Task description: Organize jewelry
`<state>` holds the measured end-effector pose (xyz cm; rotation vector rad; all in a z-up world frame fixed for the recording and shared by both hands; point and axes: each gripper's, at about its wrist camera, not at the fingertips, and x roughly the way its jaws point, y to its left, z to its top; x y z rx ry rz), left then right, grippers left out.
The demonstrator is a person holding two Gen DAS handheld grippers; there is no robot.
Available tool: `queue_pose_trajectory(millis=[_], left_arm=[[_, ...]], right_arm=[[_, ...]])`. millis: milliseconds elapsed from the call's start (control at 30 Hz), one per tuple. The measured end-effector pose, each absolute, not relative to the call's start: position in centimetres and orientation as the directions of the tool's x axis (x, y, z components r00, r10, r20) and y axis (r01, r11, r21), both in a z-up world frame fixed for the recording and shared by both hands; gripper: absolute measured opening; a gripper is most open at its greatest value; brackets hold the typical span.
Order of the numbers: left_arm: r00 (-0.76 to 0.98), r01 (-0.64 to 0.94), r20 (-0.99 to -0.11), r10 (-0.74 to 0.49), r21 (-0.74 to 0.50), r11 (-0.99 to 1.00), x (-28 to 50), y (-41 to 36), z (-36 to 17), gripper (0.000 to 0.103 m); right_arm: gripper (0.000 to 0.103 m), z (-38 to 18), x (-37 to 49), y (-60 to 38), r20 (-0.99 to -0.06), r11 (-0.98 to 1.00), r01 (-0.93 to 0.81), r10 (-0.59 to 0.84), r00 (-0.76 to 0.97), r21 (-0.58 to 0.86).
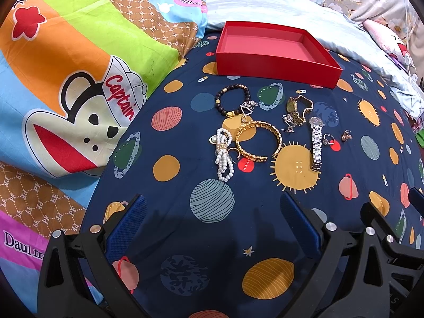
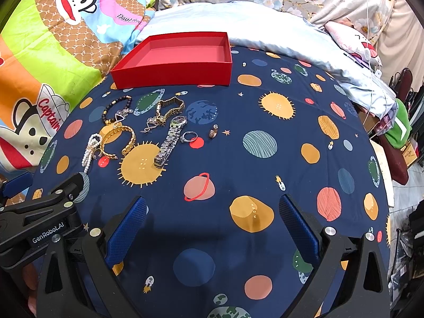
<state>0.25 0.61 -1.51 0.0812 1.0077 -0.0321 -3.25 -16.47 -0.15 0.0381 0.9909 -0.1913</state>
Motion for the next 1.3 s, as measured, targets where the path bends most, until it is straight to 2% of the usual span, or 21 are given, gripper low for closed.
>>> queue_pose_trajectory(millis=[233, 467, 667, 733, 900, 1033, 1133, 1267, 1300], left_arm=[[0.524, 0.055, -0.852, -0.008, 0.025, 0.998, 0.8, 1.0, -1.7, 0.098], [0.509, -0.024, -0.86, -0.036, -0.056, 0.998, 2.7, 3.9, -2.3, 0.098], [0.517, -0.007, -0.856, -0.018, -0.026, 1.0, 4.0, 4.1, -2.9, 0.096], [0.509, 0.018, -0.86, -0.038, -0.033, 0.999, 4.4, 3.7, -3.2, 0.09], [0.452, 0.068, -0.885, -0.109, -0.087, 0.994, 5.6, 2.8, -4.6, 0.063], [0.436, 0.064, -0.893, -0.115, -0.096, 0.993, 6.2, 2.7, -5.3, 0.056], [0.437, 0.077, -0.891, -0.122, -0.098, 0.992, 6.4, 2.6, -5.2, 0.044], [0.426, 0.103, -0.891, -0.159, -0.127, 0.987, 6.8, 2.6, -5.1, 0.014], [0.421, 0.108, -0.891, -0.168, -0.135, 0.985, 6.8, 2.5, -5.1, 0.014]], right_arm=[[0.098, -1.0, -3.3, -16.4, -0.837, 0.984, 0.171, -0.132, 0.531, -0.047], [0.098, -1.5, -2.0, -16.9, -0.852, 0.985, 0.169, -0.102, 0.514, -0.016], [0.098, -1.9, -1.3, -17.3, -0.858, 0.985, 0.17, -0.093, 0.505, -0.007], [0.098, -1.9, -1.1, -17.5, -0.859, 0.985, 0.175, -0.091, 0.503, -0.002], [0.098, -1.9, -0.7, -17.9, -0.862, 0.983, 0.182, -0.092, 0.498, 0.0], [0.098, -1.9, -0.5, -18.2, -0.863, 0.982, 0.189, -0.096, 0.496, -0.001], [0.098, -2.1, -0.1, -18.4, -0.867, 0.981, 0.193, -0.091, 0.49, 0.006], [0.098, -2.4, 0.5, -18.2, -0.869, 0.984, 0.18, -0.085, 0.487, 0.004], [0.098, -2.4, 0.6, -18.1, -0.87, 0.985, 0.174, -0.081, 0.487, 0.006]])
